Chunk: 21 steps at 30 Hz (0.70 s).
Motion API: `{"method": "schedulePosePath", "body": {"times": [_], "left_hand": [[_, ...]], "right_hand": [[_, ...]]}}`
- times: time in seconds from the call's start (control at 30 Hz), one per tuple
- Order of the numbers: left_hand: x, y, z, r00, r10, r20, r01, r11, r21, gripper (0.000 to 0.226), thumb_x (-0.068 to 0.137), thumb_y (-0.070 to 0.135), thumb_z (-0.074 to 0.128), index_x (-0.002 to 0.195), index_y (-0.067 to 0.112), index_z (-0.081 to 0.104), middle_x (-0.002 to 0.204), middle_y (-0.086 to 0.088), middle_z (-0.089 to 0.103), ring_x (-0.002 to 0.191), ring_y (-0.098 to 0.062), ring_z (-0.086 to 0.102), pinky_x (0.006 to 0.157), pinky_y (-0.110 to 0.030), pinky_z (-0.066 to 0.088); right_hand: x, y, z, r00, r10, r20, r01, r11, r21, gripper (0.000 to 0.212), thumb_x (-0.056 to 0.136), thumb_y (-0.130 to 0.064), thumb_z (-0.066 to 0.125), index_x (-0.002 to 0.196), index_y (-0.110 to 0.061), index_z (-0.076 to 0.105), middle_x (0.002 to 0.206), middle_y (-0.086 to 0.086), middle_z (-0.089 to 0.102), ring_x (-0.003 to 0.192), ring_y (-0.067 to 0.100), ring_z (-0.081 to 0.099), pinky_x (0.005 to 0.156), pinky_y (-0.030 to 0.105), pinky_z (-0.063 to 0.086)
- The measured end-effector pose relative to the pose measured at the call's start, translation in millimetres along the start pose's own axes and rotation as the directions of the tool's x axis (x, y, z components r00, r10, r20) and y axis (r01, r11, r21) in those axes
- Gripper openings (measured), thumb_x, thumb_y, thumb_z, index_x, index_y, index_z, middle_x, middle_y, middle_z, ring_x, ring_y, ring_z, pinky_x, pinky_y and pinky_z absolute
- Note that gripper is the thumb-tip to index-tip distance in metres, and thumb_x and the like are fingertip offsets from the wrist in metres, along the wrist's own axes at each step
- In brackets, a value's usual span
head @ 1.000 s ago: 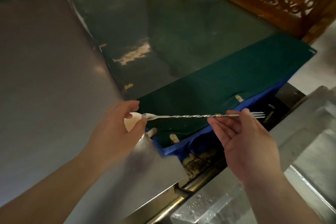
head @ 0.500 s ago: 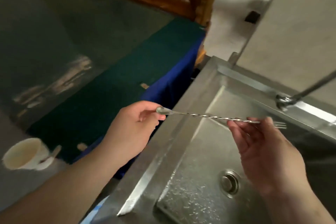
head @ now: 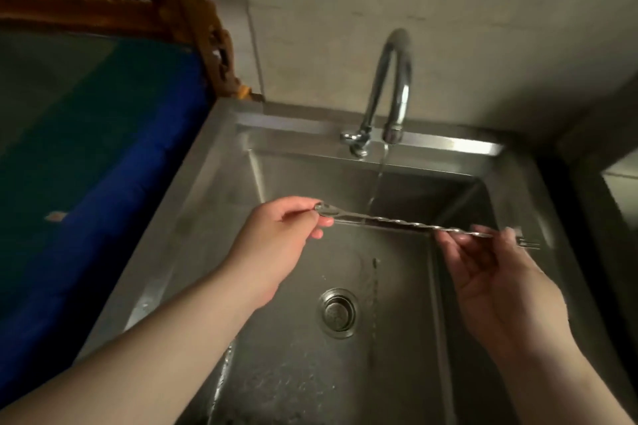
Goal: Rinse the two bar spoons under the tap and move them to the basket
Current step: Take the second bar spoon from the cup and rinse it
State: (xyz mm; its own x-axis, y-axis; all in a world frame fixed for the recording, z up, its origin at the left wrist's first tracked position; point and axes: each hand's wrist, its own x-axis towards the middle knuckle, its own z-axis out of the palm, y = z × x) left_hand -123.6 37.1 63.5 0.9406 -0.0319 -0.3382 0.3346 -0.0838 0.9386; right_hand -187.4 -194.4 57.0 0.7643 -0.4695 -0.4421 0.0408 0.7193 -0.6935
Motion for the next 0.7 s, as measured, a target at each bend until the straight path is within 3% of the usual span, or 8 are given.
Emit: {"method": "schedulePosePath", "body": {"times": [0.2, 0.43, 0.6, 0.7], "left_hand": [[38.9, -9.3, 57.9, 0.987, -0.155, 0.036, 0.158, 0.978, -0.139, 0.018, 0.090, 0.000, 0.056, 0.091, 0.014, 0.067, 0.073, -0.003, 0.078, 0.058, -0.006, 0.065, 0.060, -0.022, 0.039], [67.1, -12.5, 84.3, 0.991, -0.125, 0.052, 0.127, 0.991, -0.038, 0.022, 0.088, 0.004, 0.055, 0.089, 0.020, 0.069, 0.073, 0.001, 0.078, 0.061, -0.006, 0.062, 0.059, -0.018, 0.044], [78.3, -9.7, 85.2, 0.999, 0.018, 0.049, -0.024, 0.992, 0.127, 0.018, 0.085, 0.012, 0.060, 0.091, 0.025, 0.070, 0.076, 0.007, 0.078, 0.062, 0.001, 0.064, 0.058, -0.016, 0.044], [82.8, -3.4, 84.1, 0.989, 0.123, 0.086, -0.139, 0.968, 0.211, 0.015, 0.082, 0.022, 0.061, 0.082, 0.031, 0.074, 0.077, 0.013, 0.077, 0.061, 0.005, 0.064, 0.053, -0.016, 0.049]], "right_hand": [[21.9, -4.5, -43.1, 0.991, 0.057, -0.121, -0.048, 0.996, 0.074, 0.033, 0.104, -0.025, 0.044, 0.090, -0.001, 0.060, 0.067, 0.014, 0.075, 0.072, 0.025, 0.077, 0.065, 0.037, 0.062], [35.1, 5.8, -60.8, 0.976, 0.137, -0.167, -0.115, 0.984, 0.132, 0.035, 0.103, -0.028, 0.046, 0.089, 0.001, 0.060, 0.068, 0.018, 0.075, 0.070, 0.027, 0.077, 0.060, 0.035, 0.063], [38.9, 18.9, -70.0, 0.928, 0.285, -0.241, -0.283, 0.958, 0.045, 0.039, 0.103, -0.033, 0.046, 0.087, 0.001, 0.057, 0.063, 0.018, 0.074, 0.062, 0.030, 0.076, 0.052, 0.034, 0.062], [40.6, 31.2, -67.5, 0.851, 0.406, -0.335, -0.493, 0.837, -0.238, 0.041, 0.101, -0.039, 0.046, 0.086, -0.003, 0.057, 0.054, 0.013, 0.070, 0.043, 0.024, 0.065, 0.037, 0.025, 0.051]]}}
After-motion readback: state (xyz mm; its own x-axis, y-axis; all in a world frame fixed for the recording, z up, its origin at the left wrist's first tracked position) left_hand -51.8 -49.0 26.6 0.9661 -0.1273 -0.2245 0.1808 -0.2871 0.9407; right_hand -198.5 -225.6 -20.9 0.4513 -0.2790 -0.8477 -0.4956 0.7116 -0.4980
